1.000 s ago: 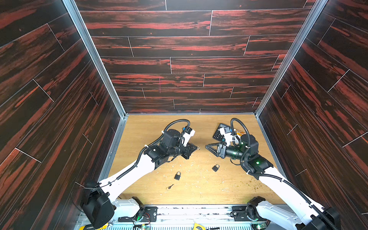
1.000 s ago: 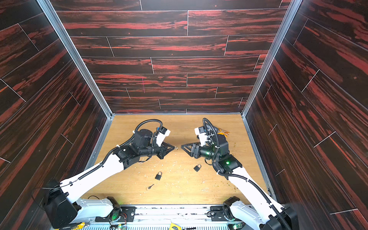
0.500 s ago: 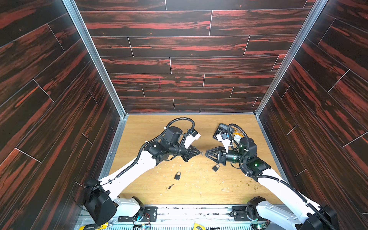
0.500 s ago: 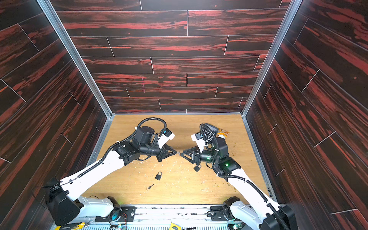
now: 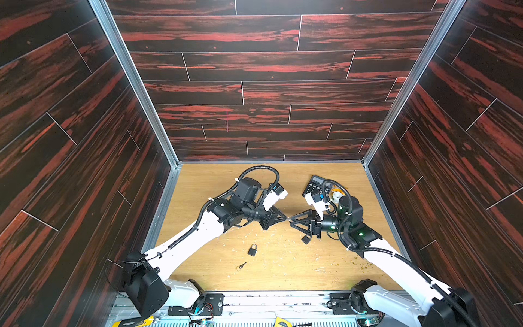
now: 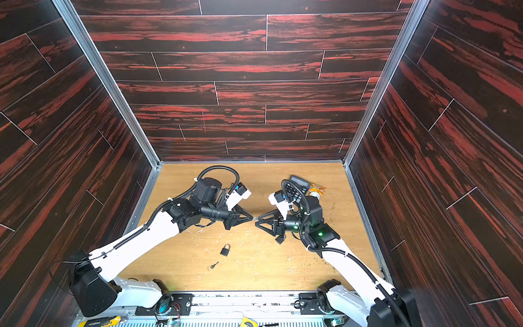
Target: Unlock with the key
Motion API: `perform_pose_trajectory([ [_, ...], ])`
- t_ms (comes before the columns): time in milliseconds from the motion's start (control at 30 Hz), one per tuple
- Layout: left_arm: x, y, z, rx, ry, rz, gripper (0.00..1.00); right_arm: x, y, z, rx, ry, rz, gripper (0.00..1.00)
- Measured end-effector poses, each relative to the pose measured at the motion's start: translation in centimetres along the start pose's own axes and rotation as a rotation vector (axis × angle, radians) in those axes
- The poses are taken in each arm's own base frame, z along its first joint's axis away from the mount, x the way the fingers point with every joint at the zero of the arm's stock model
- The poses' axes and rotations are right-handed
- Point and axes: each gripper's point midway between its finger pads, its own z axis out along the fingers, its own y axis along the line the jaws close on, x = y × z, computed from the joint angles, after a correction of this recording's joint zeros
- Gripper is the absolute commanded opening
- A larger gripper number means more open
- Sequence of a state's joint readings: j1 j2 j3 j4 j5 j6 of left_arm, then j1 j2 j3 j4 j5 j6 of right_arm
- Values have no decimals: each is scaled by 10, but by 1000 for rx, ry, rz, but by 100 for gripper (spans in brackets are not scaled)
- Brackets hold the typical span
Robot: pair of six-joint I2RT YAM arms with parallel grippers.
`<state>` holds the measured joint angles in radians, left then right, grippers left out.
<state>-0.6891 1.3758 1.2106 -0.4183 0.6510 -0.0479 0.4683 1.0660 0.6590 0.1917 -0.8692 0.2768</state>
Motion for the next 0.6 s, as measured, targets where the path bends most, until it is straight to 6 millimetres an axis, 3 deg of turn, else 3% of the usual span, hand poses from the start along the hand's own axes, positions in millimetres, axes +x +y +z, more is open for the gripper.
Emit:
perform_pose_trajectory([
  [600, -4, -5, 1, 31, 2, 5, 0, 0, -5, 7, -34, 30, 5, 20],
])
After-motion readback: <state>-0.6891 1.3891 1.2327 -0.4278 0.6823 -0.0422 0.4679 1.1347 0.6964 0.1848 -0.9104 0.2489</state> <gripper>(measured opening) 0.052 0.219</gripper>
